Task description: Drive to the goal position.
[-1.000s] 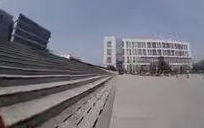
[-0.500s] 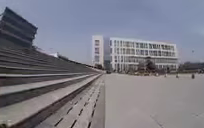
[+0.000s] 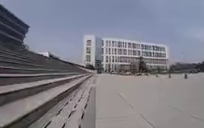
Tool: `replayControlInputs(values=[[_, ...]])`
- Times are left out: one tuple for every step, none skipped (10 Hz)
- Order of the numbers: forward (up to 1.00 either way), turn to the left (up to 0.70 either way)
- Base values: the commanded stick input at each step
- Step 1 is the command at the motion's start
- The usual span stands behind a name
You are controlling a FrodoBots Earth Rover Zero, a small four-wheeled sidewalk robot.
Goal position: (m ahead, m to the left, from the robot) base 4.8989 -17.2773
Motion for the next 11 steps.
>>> replayControlInputs(values=[[0.85,0.00],[0.85,0.00],[0.85,0.00],[0.85,0.00],[0.85,0.00],[0.85,0.00],[0.85,0.00],[0.85,0.00],[0.85,0.00],[0.85,0.00],[0.85,0.00]])
